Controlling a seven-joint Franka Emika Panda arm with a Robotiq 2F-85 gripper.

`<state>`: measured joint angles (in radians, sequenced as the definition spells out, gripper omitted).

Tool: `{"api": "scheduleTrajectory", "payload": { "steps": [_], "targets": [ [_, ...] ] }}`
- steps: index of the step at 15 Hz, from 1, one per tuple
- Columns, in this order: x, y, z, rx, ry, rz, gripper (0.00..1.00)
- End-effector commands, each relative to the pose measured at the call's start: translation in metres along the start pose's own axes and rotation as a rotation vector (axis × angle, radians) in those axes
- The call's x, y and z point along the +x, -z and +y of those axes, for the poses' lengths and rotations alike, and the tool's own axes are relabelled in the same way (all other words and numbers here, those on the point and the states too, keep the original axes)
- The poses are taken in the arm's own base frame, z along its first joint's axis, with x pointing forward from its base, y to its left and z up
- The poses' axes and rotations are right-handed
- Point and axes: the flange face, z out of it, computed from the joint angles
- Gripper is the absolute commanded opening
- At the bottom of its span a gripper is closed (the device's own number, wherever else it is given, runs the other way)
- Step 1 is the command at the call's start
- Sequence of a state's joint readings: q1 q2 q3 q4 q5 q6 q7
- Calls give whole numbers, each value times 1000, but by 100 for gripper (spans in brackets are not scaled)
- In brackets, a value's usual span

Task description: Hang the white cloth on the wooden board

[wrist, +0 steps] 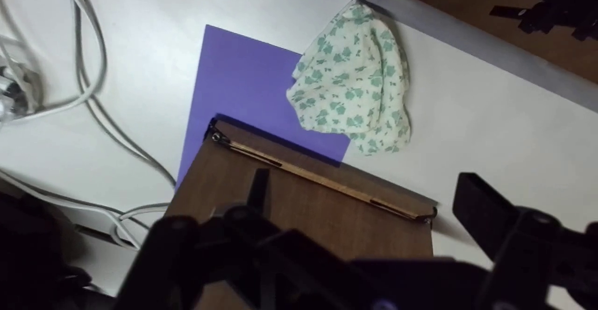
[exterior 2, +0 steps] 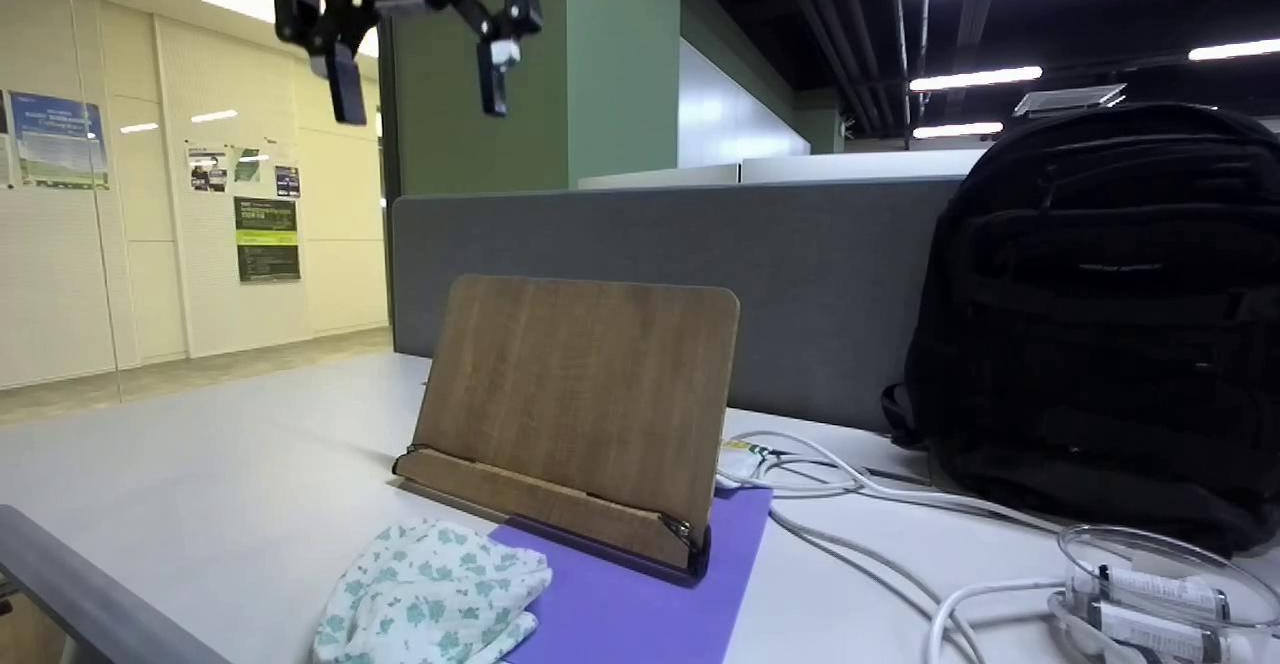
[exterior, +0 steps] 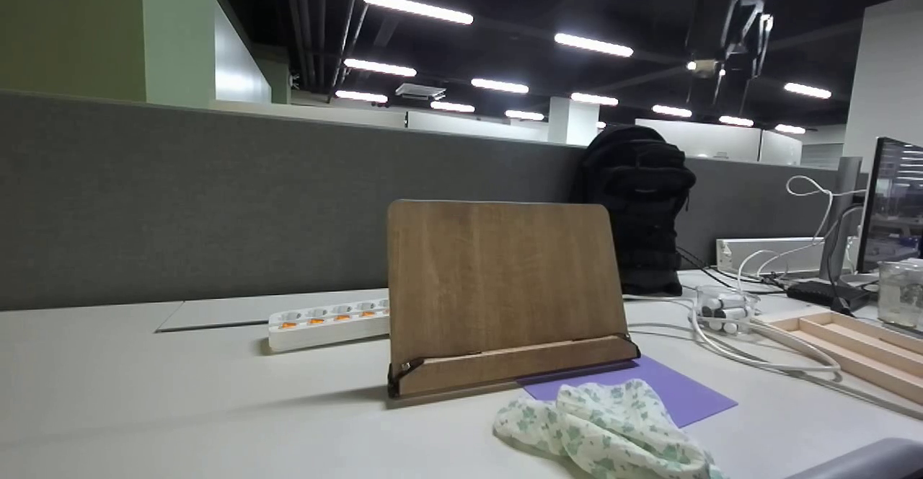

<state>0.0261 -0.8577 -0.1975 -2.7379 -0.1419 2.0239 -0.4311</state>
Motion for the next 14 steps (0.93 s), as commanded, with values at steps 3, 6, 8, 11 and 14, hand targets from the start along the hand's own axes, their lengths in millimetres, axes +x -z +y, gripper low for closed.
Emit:
{"api": "scheduleTrajectory", "payload": {
  "steps": [3,6,8,11,14],
  "targets": [
    [44,-73,-44,-73,-26,-68,100],
    [56,-111,-63,-112,-19,-142,100],
    [55,-134,-67,-132,-15,-223,100],
    [54,-134,-70,-106,12,-225,100],
    [58,-134,-68,-126,-13,-209,100]
  ]
}}
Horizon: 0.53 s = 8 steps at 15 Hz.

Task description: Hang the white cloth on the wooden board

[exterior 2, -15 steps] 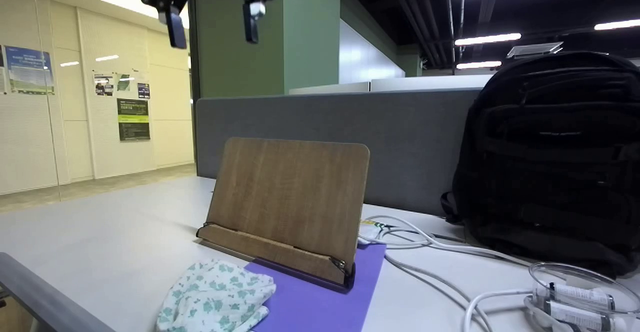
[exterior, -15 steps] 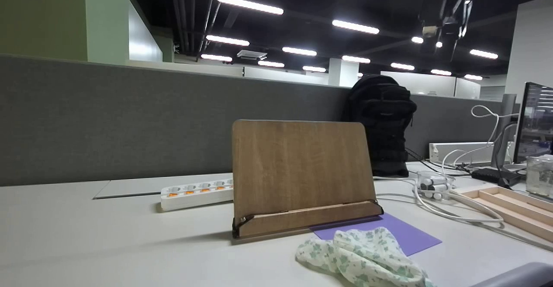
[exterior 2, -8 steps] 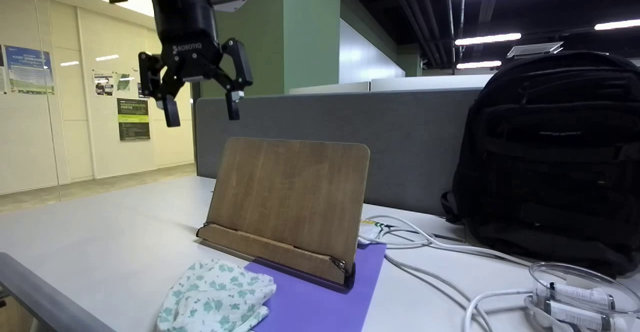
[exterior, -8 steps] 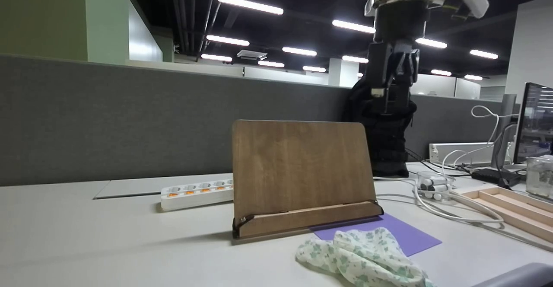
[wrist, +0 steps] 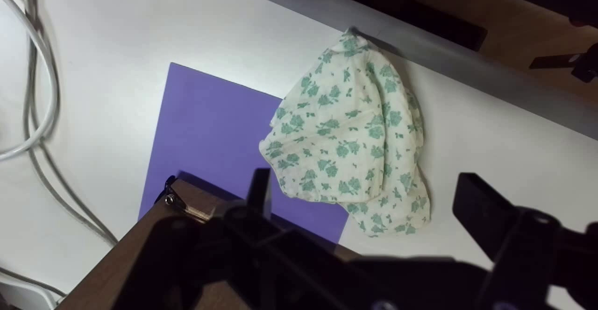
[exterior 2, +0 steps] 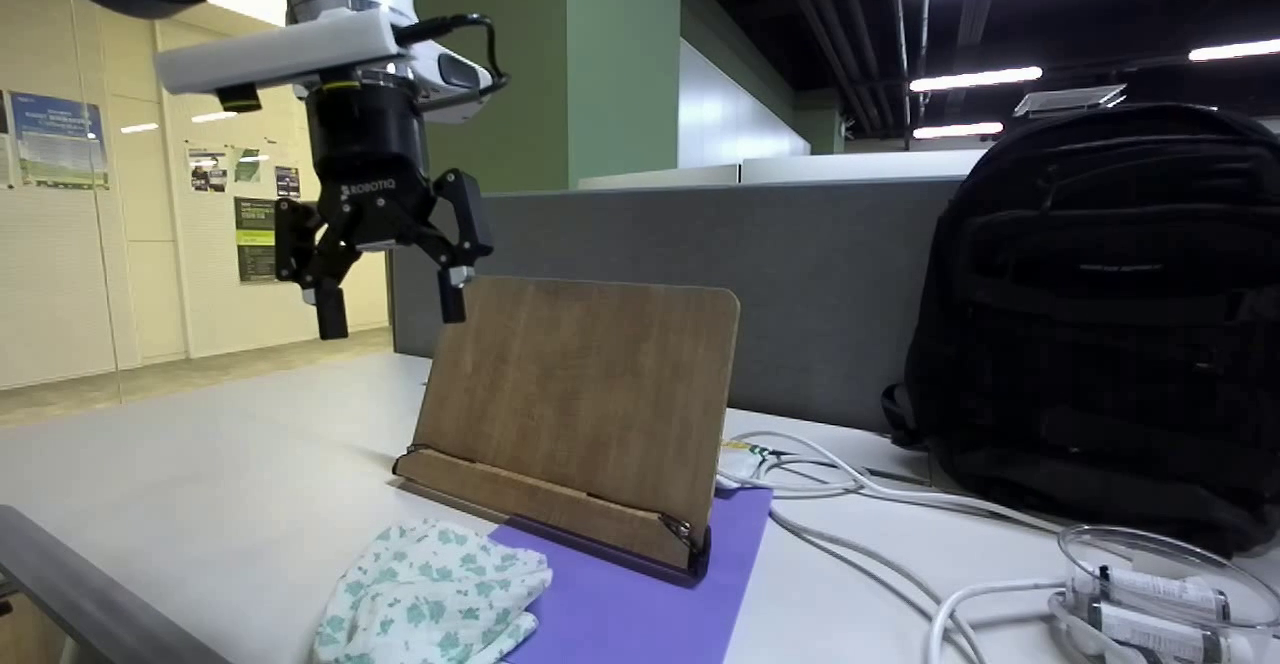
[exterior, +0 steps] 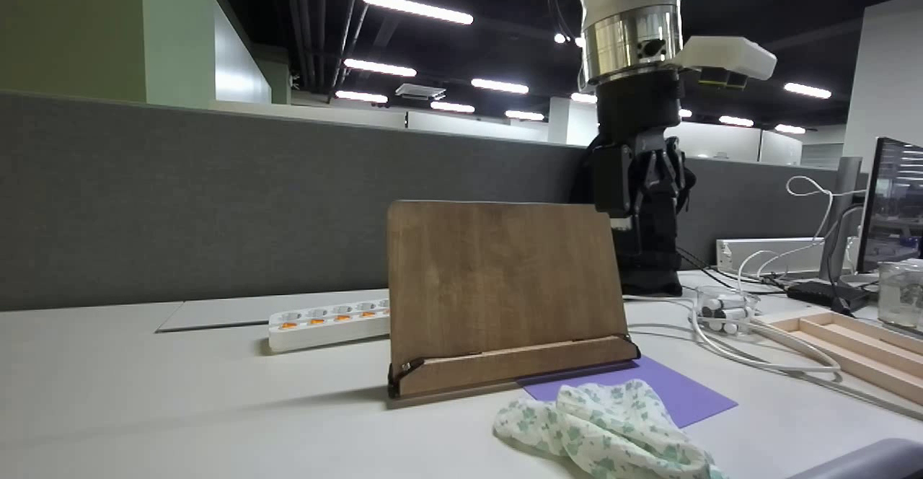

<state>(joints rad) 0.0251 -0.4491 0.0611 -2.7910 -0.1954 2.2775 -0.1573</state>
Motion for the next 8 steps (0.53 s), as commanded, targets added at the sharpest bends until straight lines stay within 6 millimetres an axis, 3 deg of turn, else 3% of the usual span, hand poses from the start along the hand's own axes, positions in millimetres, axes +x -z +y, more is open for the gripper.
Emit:
{"api": "scheduleTrajectory", "payload": {
  "steps": [1,5,8],
  "targets": [
    [4,3,-1,-24,-25,30,100],
    [17,-14,-11,-42,-69,45,100],
    [23,-40,-19,-47,-85,6,100]
  ]
}}
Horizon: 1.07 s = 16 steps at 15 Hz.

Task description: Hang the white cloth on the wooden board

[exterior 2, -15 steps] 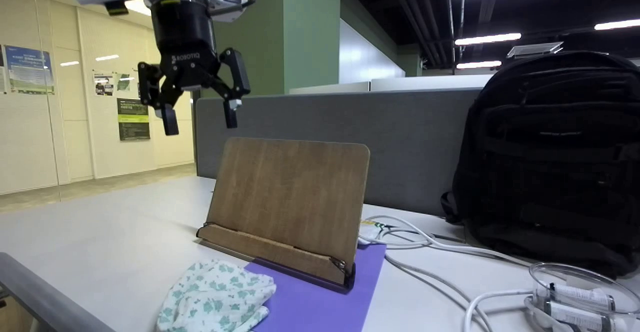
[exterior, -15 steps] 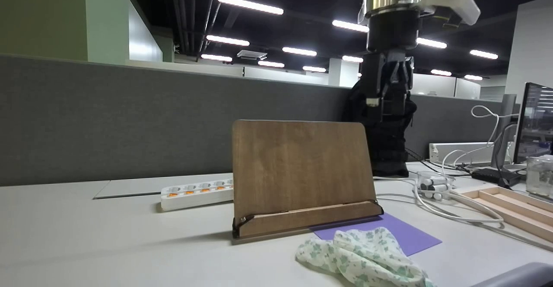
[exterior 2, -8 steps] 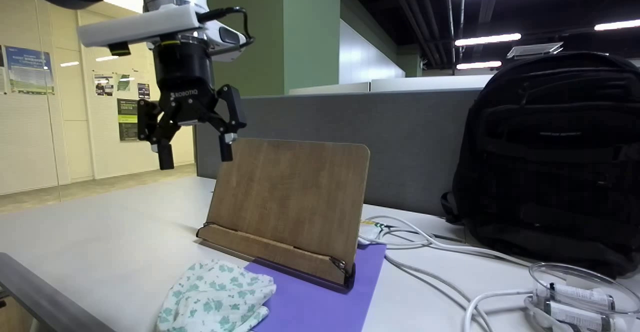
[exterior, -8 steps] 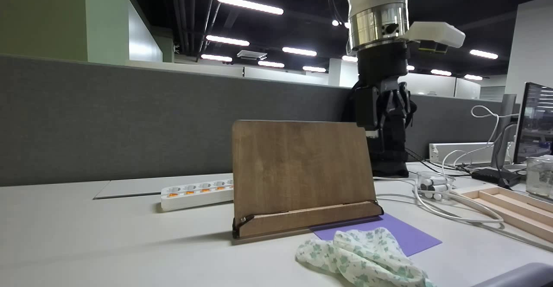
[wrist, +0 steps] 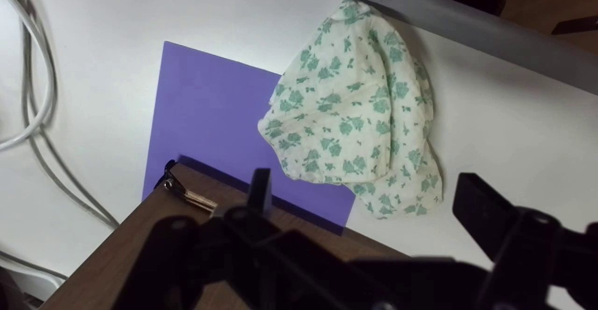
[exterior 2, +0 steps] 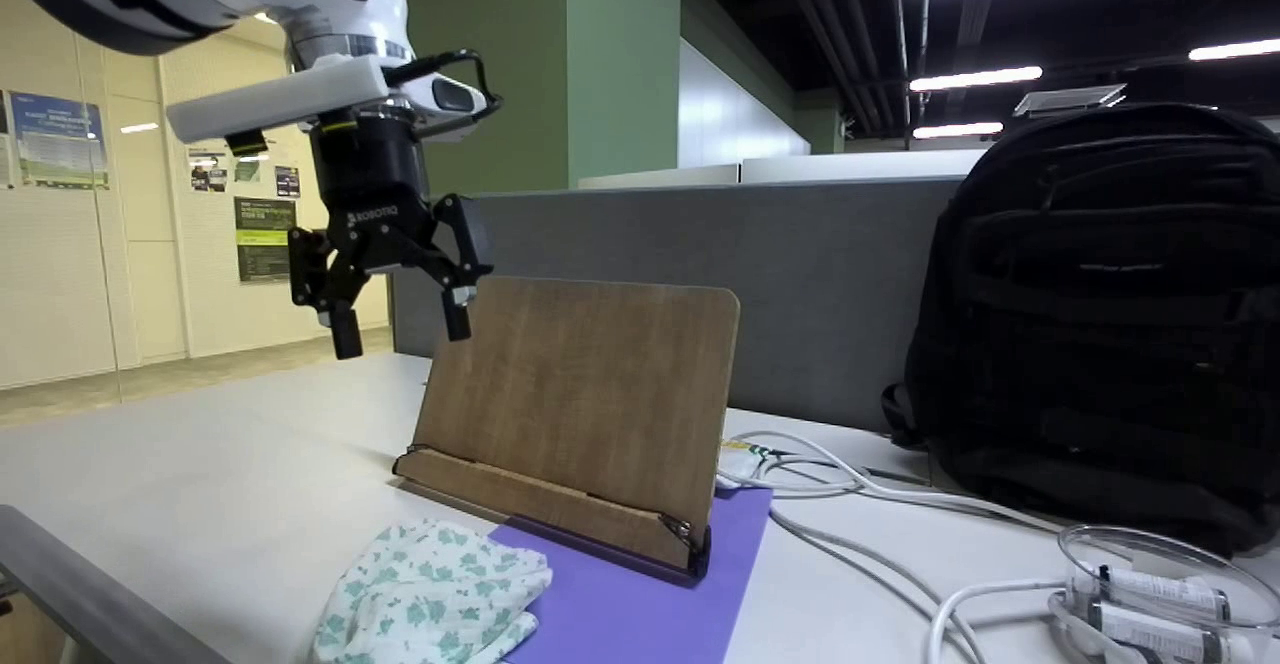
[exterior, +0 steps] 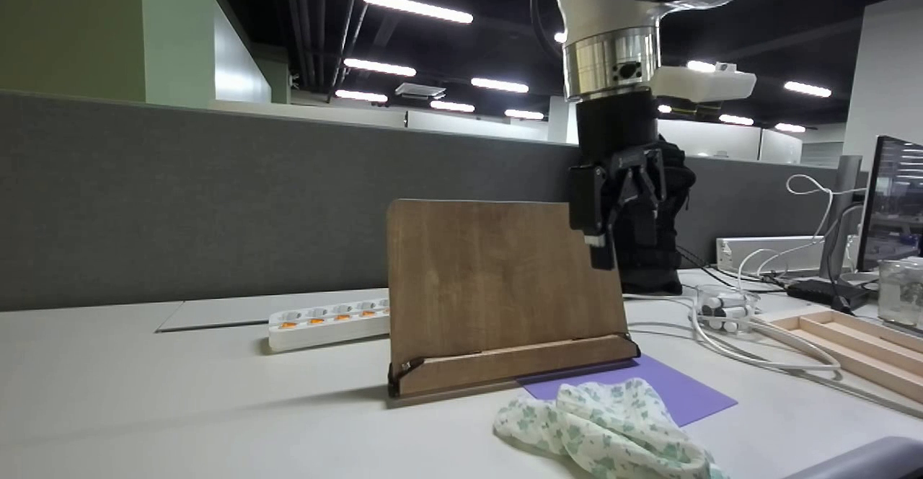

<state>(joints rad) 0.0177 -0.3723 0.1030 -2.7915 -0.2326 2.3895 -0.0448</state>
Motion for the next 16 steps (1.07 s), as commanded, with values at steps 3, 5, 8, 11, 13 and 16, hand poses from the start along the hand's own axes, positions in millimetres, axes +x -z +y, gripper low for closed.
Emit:
{"api": "scheduleTrajectory", "payload": {
  "steps": [3,5,8,11,13,16],
  "targets": [
    [5,-58,-12,-16,-58,-81,100],
    [4,-80,-13,-20,-57,-100,100],
    [5,-111,-14,-17,-43,-119,100],
    [7,-139,-17,21,-20,-151,100],
    [8,-152,-19,44,-19,-160,100],
    [10,-167,-22,65,-21,-164,87]
  ]
}}
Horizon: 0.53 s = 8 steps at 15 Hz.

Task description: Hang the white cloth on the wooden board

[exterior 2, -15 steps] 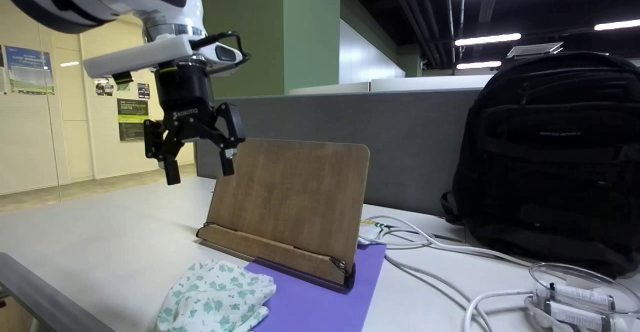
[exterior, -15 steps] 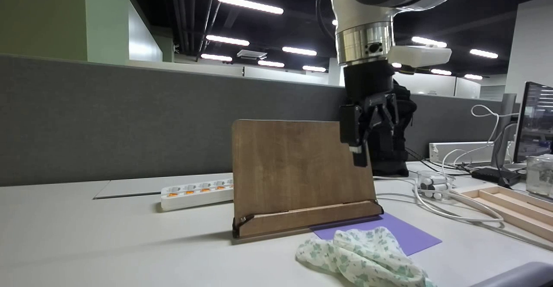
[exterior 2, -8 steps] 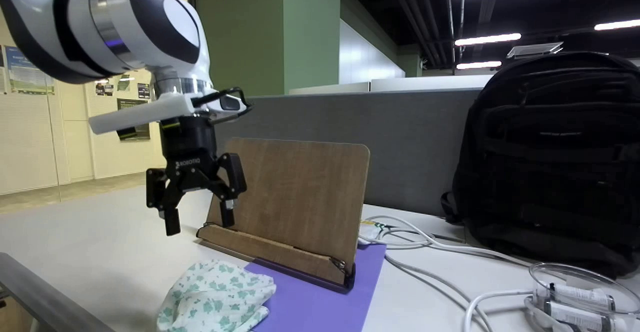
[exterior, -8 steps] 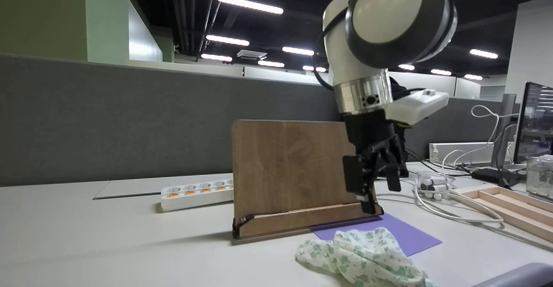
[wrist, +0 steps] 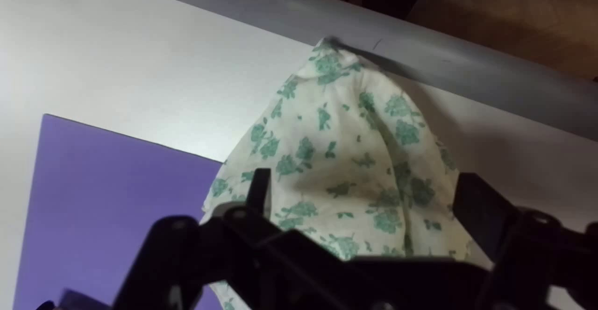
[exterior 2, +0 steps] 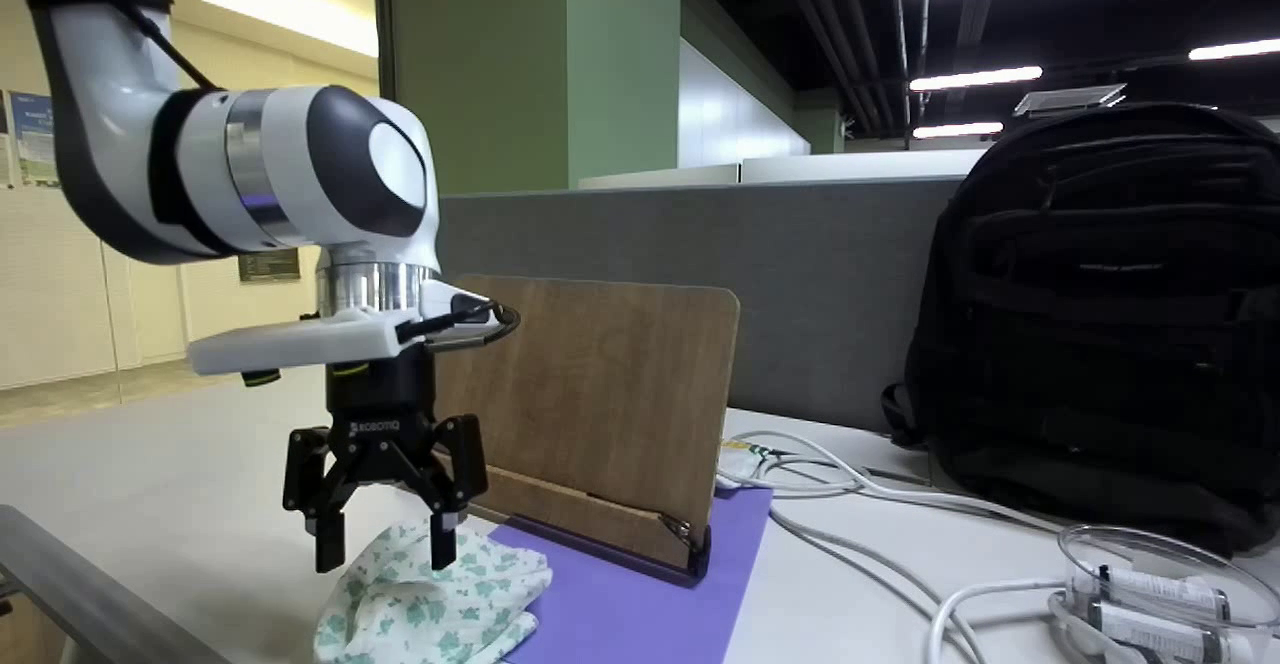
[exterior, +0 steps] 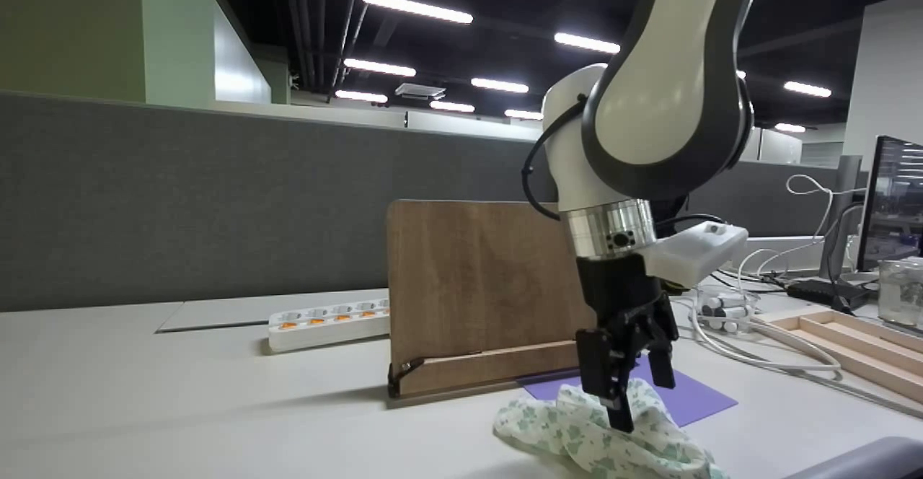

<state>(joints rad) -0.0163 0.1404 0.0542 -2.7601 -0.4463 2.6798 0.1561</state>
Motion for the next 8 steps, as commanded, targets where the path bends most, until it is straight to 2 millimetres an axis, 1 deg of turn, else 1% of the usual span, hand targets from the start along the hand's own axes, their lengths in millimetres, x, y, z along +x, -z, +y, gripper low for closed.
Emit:
{"api": "scheduleTrajectory", "payload": {
  "steps": [1,4,6,8],
  "targets": [
    [11,-14,-2,24,-9,1,75],
    [14,-20,-4,36,-9,8,51],
    [16,-23,-5,42,-7,9,37],
    [16,-23,-6,50,-11,12,25]
  ]
}}
